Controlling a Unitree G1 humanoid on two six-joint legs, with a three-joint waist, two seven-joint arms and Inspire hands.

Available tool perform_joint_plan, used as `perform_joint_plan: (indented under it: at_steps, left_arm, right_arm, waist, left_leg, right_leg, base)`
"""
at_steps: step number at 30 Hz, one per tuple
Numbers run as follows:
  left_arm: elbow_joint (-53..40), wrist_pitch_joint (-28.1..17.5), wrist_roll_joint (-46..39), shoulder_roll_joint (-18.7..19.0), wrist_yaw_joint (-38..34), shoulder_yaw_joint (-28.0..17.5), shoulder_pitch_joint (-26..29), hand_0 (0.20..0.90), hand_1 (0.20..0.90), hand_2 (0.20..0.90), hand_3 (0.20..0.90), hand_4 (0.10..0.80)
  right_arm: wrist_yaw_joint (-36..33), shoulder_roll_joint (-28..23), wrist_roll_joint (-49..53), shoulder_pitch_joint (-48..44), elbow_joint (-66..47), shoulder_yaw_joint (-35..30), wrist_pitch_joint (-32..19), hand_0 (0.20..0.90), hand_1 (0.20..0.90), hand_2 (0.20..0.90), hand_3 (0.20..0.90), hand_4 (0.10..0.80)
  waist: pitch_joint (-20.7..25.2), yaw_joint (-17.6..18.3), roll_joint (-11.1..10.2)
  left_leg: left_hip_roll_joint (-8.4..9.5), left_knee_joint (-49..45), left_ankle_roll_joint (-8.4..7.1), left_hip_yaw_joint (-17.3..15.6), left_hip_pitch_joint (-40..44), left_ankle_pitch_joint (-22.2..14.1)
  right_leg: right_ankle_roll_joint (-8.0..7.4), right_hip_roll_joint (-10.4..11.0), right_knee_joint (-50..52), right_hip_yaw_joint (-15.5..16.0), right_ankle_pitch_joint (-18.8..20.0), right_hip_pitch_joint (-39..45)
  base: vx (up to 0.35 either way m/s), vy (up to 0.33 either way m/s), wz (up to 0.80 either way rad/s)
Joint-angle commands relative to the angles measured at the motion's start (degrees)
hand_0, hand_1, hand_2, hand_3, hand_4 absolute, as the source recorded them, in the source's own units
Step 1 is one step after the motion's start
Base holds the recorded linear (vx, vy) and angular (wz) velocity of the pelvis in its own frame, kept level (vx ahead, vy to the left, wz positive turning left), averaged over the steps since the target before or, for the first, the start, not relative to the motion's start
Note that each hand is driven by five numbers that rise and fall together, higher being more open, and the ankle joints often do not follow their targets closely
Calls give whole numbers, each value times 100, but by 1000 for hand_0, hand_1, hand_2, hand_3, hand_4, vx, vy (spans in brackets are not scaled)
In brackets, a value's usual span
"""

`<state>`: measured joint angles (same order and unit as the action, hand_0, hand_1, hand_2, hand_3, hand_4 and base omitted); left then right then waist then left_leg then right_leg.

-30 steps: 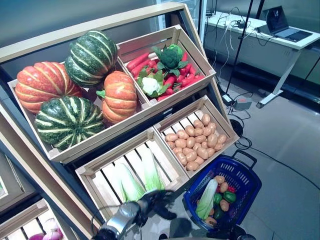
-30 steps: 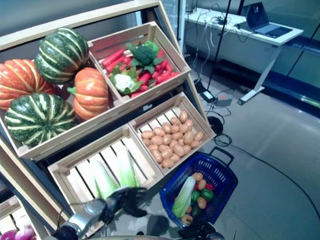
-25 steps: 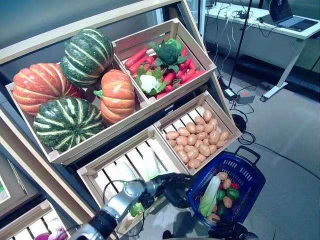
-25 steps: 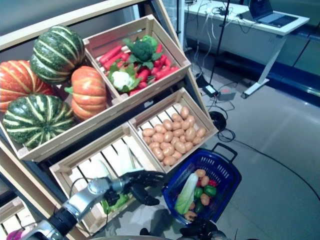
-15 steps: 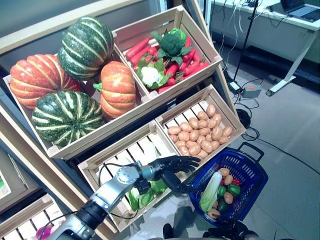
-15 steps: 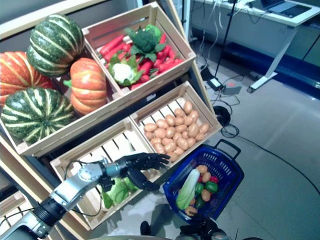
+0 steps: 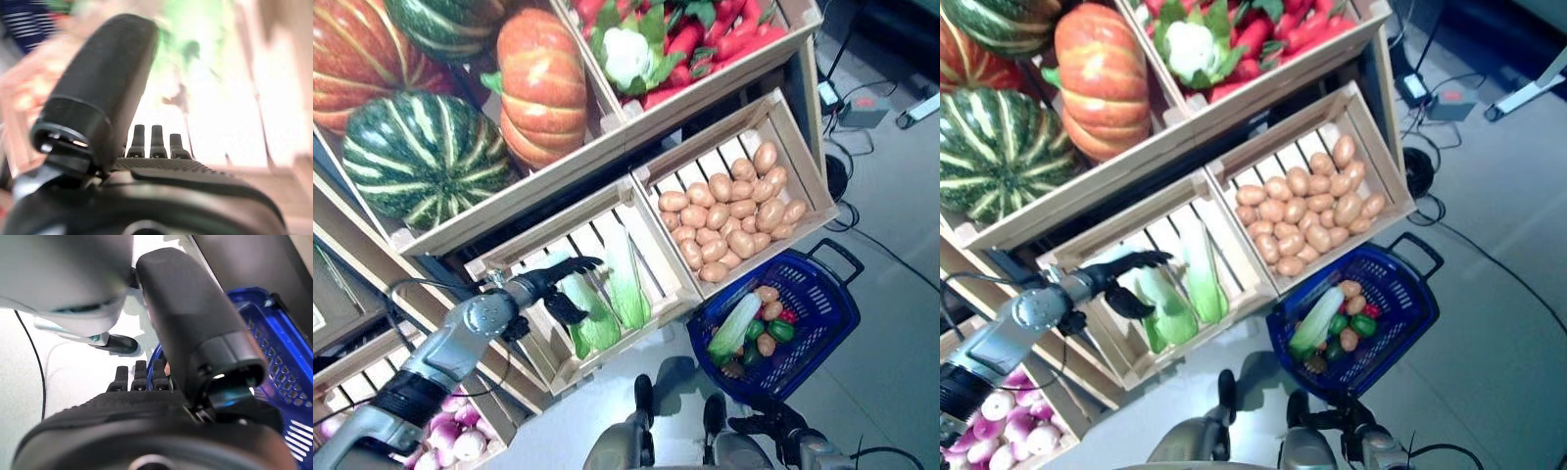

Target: Put vegetables into the basket

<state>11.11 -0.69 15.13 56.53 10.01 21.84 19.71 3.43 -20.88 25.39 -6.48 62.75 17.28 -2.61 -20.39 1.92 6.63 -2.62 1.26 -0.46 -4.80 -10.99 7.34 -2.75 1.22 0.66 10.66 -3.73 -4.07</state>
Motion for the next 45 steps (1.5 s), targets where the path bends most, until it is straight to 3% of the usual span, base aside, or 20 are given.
perform_joint_plan:
  at_steps: [1, 3, 9, 13, 17, 24, 33, 40, 45]
  left_arm:
    - [153, -773, 1125, 293, -1409, -495, 950, 900, 900, 900, 900, 800]
    - [252, -789, 1445, 326, -1691, -384, 1139, 900, 900, 900, 900, 800]
    - [824, -872, 2866, 546, -2635, 506, 2024, 900, 900, 900, 900, 800]
    - [898, -642, 3848, 735, -3180, 970, 2466, 900, 900, 900, 900, 800]
    - [974, -453, 4282, 907, -3673, 1287, 2825, 900, 900, 900, 900, 800]
    - [1379, -624, 4587, 998, -3468, 1886, 3276, 900, 900, 900, 900, 800]
    - [1706, -366, 4721, 1059, -3343, 1957, 3235, 900, 900, 900, 900, 800]
    - [1773, -476, 4637, 1129, -3136, 1964, 3173, 900, 900, 900, 900, 800]
    - [1069, -410, 4554, 1391, -3150, 1503, 2838, 900, 900, 900, 900, 800]
  right_arm:
    - [41, -198, 307, 103, -221, 245, -383, 900, 900, 900, 900, 800]
    - [24, -204, 358, 2, -233, 293, -471, 900, 900, 900, 900, 800]
    - [-42, -315, 494, -488, -412, 392, -535, 900, 900, 900, 900, 800]
    - [-134, -459, 633, -734, -552, 369, -582, 900, 900, 900, 900, 800]
    - [-97, -507, 561, -818, -677, 423, -556, 900, 900, 900, 900, 800]
    - [-56, -600, 526, -854, -669, 386, -491, 900, 900, 900, 900, 800]
    - [-108, -716, 511, -762, -888, 273, -461, 900, 900, 900, 900, 800]
    - [-131, -746, 576, -745, -932, 201, -423, 900, 900, 900, 900, 800]
    - [-176, -733, 507, -676, -1019, 141, -411, 900, 900, 900, 900, 800]
  waist:
    - [-213, 59, -172]
    - [-322, 57, -189]
    - [-647, 78, -202]
    - [-895, 127, -212]
    - [-940, 150, -233]
    - [-940, 202, -257]
    - [-940, 264, -300]
    - [-940, 252, -312]
    - [-940, 180, -264]
  left_leg:
    - [28, -1039, -272, -95, -667, -500]
    - [33, -1282, -260, -93, -895, -567]
    - [69, -2055, -167, -139, -1645, -787]
    - [43, -2497, -141, -196, -2102, -891]
    - [40, -2847, -100, -262, -2431, -1040]
    - [-68, -3455, -40, -291, -2874, -1314]
    - [-111, -3686, -82, -294, -3094, -1393]
    - [-90, -3610, -107, -306, -3103, -1368]
    - [-50, -3519, -129, -313, -3142, -1318]
  right_leg:
    - [192, 255, 777, -61, 138, -906]
    - [225, 271, 959, -54, 86, -1087]
    - [268, 337, 1888, -129, -146, -1912]
    - [250, 396, 2358, -263, -196, -2432]
    - [253, 422, 2830, -356, -330, -2847]
    - [264, 471, 3574, -417, -549, -3402]
    - [239, 471, 3700, -439, -539, -3612]
    - [221, 452, 3571, -423, -484, -3602]
    - [222, 458, 3434, -387, -424, -3627]
  base:
    - [-151, -20, 11]
    - [-115, -14, 12]
    - [-86, 24, 6]
    - [-53, 47, -2]
    - [-18, 41, -3]
    - [22, 30, -3]
    - [20, 4, -2]
    - [0, 0, 0]
    - [0, 0, 0]
